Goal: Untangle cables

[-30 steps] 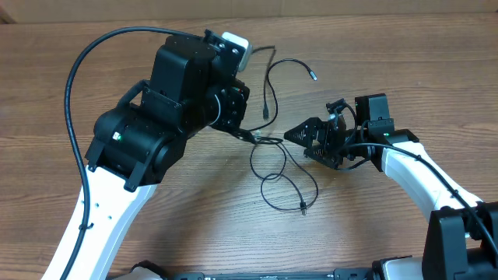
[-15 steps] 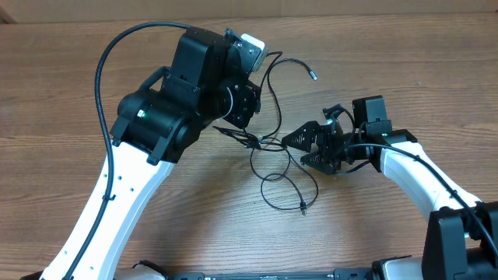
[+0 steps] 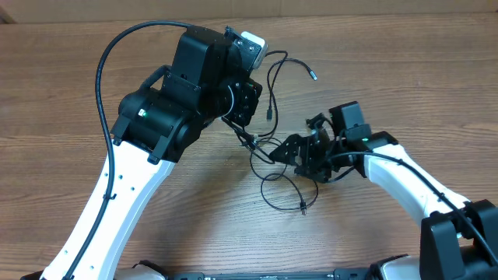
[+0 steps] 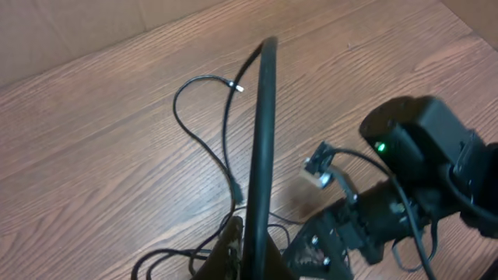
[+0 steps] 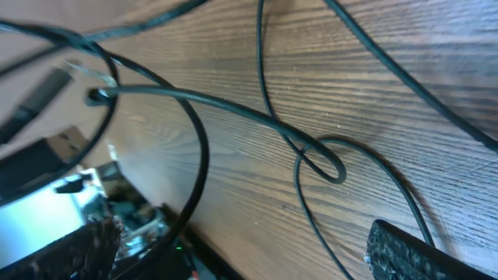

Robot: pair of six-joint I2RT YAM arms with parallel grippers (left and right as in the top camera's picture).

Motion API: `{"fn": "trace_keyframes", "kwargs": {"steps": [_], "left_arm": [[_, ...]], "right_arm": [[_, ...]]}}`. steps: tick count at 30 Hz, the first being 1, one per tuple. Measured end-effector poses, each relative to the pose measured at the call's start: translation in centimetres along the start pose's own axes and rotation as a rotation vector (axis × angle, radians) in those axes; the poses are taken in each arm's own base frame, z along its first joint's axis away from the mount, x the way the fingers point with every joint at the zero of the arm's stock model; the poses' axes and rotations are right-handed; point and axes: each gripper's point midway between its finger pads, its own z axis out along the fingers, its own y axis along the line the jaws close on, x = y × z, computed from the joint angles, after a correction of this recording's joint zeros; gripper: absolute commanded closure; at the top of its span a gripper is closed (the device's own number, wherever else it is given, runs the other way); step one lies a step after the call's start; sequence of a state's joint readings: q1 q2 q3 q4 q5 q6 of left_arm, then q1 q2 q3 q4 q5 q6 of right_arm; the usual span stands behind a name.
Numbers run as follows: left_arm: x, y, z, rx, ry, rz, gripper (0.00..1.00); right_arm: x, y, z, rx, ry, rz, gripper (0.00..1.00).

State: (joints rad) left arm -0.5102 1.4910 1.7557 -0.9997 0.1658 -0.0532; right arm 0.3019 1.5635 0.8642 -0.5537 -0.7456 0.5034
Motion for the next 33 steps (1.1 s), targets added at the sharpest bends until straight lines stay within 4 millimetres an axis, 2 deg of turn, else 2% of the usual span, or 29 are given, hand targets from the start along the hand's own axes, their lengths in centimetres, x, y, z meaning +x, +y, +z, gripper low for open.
{"fn": "trace_keyframes", "kwargs": {"steps": [12, 22, 33], "left_arm": [[0.0, 0.0, 0.0, 0.000, 0.000, -0.070, 0.96], [0.3, 0.1, 1.0, 0.001, 0.023, -0.106, 0.96], [0.2, 0.1, 1.0, 0.002, 0.019, -0.121, 0.96]], "right_arm": [[-0.1, -1.5, 0.9, 0.145, -0.045, -0.041, 0.00], [-0.1, -3.8, 0.6, 0.275, -0.072, -0.023, 0.00], [-0.7, -5.5, -0.1, 0.380, -0.118, -0.016, 0.00]]}}
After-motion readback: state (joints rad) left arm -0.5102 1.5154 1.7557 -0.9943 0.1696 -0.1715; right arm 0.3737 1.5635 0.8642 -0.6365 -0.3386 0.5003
